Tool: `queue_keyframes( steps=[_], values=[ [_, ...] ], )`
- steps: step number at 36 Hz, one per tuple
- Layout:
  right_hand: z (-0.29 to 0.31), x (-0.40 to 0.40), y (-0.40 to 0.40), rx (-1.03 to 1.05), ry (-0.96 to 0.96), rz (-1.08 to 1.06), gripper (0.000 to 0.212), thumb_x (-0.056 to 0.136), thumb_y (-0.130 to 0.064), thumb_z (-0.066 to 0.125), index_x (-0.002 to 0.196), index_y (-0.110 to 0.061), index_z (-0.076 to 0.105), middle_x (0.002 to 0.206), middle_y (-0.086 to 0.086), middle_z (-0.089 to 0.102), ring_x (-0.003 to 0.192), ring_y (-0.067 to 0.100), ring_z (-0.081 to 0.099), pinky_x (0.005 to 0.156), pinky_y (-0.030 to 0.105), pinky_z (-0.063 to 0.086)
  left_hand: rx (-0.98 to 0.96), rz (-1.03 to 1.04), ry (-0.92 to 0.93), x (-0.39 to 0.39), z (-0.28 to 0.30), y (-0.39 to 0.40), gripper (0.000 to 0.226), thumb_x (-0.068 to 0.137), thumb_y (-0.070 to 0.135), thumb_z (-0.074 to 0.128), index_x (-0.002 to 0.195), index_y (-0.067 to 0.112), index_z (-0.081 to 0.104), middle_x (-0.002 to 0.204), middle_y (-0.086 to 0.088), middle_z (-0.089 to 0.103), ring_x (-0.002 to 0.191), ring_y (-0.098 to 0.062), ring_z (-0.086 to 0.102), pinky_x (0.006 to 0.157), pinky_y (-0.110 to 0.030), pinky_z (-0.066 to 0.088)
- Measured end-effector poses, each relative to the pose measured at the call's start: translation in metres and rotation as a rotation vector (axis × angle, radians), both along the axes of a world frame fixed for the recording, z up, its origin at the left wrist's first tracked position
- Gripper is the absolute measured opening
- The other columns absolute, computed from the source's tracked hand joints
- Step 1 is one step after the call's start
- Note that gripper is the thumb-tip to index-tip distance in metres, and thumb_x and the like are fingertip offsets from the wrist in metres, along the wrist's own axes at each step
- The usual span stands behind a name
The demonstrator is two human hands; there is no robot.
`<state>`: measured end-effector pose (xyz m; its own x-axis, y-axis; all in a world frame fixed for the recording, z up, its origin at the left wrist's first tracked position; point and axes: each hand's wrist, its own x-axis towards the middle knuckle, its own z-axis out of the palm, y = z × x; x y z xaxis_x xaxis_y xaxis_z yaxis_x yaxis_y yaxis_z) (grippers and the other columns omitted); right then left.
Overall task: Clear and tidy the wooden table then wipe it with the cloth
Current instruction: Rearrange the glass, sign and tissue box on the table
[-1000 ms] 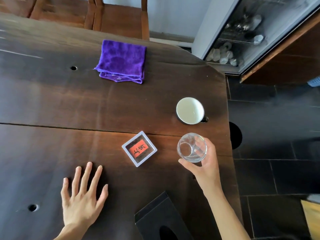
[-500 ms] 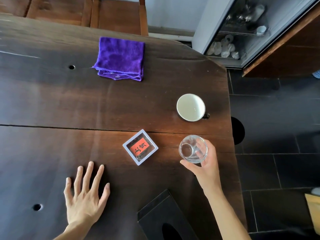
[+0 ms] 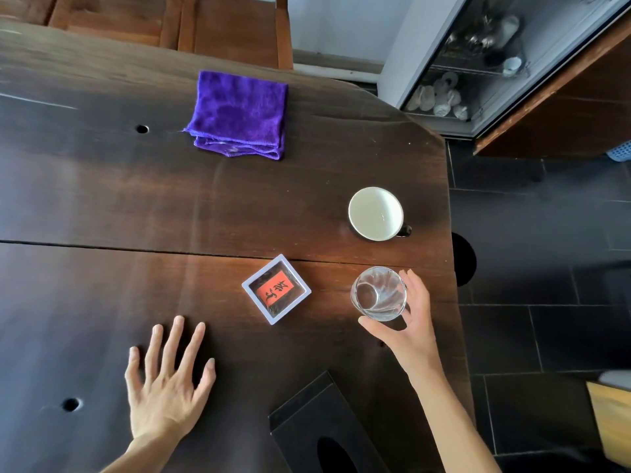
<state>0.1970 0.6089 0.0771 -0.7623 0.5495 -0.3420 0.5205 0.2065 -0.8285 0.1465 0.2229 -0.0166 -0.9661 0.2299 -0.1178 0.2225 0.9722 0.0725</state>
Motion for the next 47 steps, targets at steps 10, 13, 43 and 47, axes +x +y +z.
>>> queue_keyframes(
  steps=[10,13,43,47],
  values=[
    [0.051,-0.012,0.013,0.167,0.037,0.090,0.104,0.059,-0.053,0.086,0.148,-0.046,0.032,0.150,-0.038,0.031,0.134,-0.016,0.033,0.105,0.013,0.029,0.037,-0.003,0.021,-0.001,0.003,0.002,0.068,0.094,0.057,0.035,0.158,0.035,0.035,0.168,0.002,0.026,0.158,-0.017,0.003,0.124,-0.056,0.013],
    [0.063,-0.028,-0.001,0.225,0.065,0.137,0.098,0.061,-0.056,0.082,0.147,-0.044,0.035,0.139,-0.052,0.028,0.127,-0.026,0.031,0.098,0.007,0.028,0.037,-0.004,0.032,-0.002,0.003,0.003,0.067,0.094,0.056,0.036,0.156,0.034,0.038,0.167,0.002,0.029,0.158,-0.016,0.001,0.124,-0.057,0.013],
    [-0.021,-0.136,-0.079,0.631,-0.082,1.216,0.102,0.074,-0.048,0.086,0.155,-0.035,0.026,0.162,-0.007,0.027,0.152,0.017,0.018,0.123,0.041,0.010,0.054,-0.033,-0.046,-0.003,0.009,0.001,0.064,0.098,0.054,0.036,0.159,0.037,0.031,0.170,0.002,0.023,0.159,-0.026,0.011,0.125,-0.060,0.013],
    [-0.029,-0.131,-0.078,0.648,-0.022,1.206,0.096,0.074,-0.048,0.085,0.154,-0.035,0.032,0.160,-0.007,0.032,0.151,0.019,0.025,0.116,0.036,0.020,0.052,-0.039,-0.053,-0.004,0.009,0.001,0.063,0.098,0.056,0.033,0.159,0.037,0.031,0.170,0.001,0.024,0.159,-0.027,0.012,0.124,-0.060,0.014]
  ],
)
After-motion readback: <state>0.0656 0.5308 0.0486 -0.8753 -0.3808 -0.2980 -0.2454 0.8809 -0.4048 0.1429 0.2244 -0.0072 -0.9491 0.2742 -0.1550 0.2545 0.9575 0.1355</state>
